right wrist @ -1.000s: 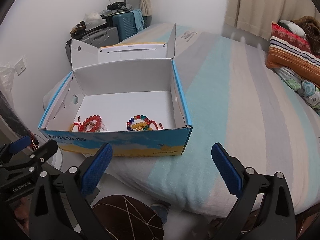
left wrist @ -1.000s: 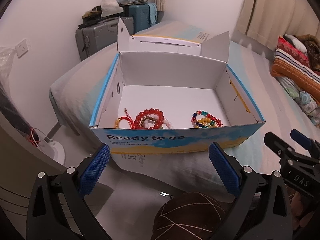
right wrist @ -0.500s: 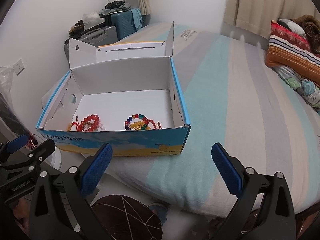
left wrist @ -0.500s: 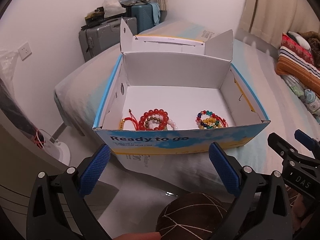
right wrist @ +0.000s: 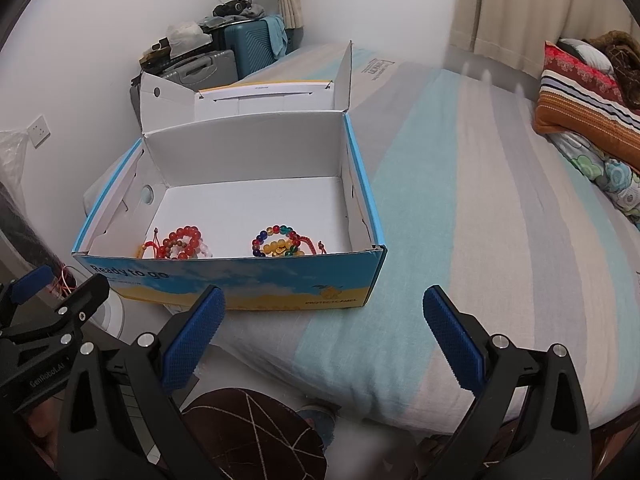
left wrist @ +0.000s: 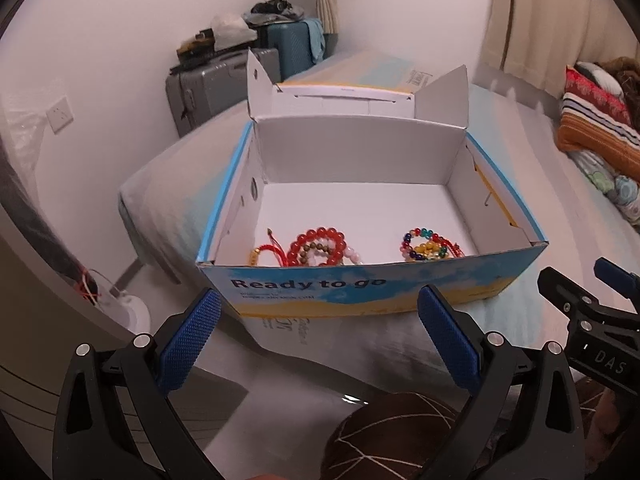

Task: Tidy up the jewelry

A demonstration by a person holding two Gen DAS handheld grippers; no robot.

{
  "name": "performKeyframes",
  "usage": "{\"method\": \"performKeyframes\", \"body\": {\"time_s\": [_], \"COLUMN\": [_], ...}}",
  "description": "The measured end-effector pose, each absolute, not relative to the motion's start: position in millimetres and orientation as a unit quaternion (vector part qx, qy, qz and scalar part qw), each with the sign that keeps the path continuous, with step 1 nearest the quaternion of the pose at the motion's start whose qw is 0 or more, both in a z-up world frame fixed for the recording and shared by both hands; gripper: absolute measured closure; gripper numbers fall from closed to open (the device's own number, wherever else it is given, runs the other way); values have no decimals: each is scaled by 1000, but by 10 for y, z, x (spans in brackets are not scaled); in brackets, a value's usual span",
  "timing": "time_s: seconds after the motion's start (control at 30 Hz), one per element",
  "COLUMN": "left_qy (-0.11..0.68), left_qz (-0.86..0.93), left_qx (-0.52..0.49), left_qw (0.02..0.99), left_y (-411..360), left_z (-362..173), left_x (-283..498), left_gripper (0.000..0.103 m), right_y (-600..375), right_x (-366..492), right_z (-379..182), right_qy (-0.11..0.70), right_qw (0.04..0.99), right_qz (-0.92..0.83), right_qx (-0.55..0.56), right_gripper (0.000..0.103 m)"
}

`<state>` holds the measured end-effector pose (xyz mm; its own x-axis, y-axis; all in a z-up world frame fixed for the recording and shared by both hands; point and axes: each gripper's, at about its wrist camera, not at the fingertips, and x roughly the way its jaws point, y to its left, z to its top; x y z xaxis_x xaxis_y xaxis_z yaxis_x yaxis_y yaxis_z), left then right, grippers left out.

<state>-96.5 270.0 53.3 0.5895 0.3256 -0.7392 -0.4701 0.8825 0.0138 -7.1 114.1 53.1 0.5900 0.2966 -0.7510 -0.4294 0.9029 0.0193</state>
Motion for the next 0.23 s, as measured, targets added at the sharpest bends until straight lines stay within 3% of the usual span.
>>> {"method": "performKeyframes", "body": {"time_s": [0.23], "left_qy": [415], "left_qz": [220], "left_qx": [-108], "left_qw": [876], "left_y": [2734], "left_z": [505], "left_x": [-923], "left_gripper": [6], "right_y": [1120], "right_x": [-74], "right_z": [531], "right_qy": [404], "right_qw": [887], "right_qz": [207], "right_qx": [-80], "right_gripper": [8]}}
